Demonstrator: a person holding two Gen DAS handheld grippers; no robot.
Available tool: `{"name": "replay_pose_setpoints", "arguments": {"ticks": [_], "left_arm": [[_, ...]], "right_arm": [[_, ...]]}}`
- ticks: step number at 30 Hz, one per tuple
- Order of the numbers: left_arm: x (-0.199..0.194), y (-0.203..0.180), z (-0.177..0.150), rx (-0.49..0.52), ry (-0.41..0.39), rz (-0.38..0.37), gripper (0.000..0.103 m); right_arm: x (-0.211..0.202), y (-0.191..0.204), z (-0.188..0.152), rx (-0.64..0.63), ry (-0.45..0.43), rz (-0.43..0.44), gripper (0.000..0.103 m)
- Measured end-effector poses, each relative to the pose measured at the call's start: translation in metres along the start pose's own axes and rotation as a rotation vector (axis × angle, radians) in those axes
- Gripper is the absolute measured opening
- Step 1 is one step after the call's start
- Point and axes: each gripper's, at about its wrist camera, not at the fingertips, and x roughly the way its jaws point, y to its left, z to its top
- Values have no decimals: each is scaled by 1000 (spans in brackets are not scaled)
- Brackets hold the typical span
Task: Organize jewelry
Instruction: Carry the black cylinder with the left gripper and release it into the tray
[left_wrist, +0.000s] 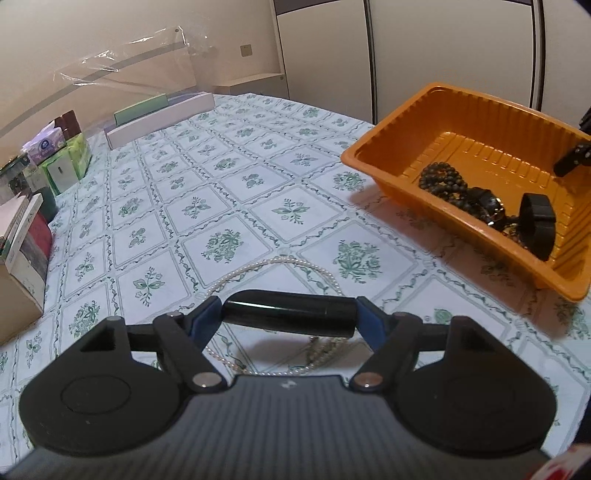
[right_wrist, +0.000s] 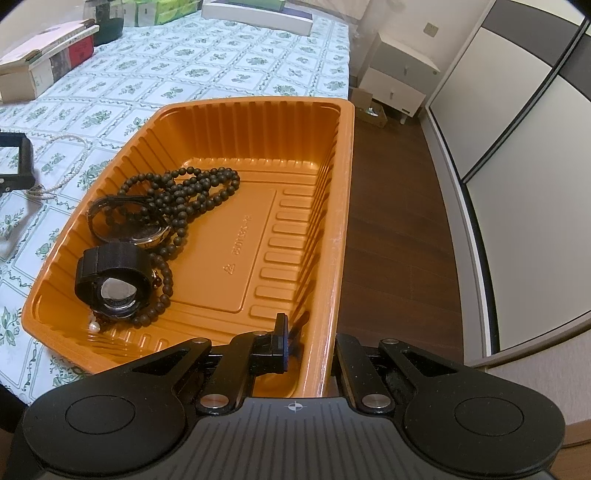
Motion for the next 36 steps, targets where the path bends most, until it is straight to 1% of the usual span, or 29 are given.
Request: {"name": "replay_pose_setpoints", "arguments": {"ticks": [5,9,14,19,22,24,28,36], "left_arm": [[-8,-9,2,-2,-6,-14,75],[-16,-19,8,6,-28,-35,75],[-26,-41,24,22,-75,-92,75],[-34,-72,42,43,-128,-169,75],[-34,-91,52,64,-145,-219,76],[-33,-101,59,84,-150,-256,76],[-27,-122,70,126,-158,-297,76],[-14,-144,83,158,-159,-346,76]], "right_arm": [[-1,0,0,-1,-5,0,4],[-2,1,0,0,-7,0,4],[-3,1,0,-1,-9,1,4],[-3,1,0,-2,-12,3,4],[-3,1,0,0,-12,4,4],[-3,1,0,-1,-12,3,4],[-3,1,-1,-1,-12,4,4],[-3,1,0,-1,-12,4,4]]}}
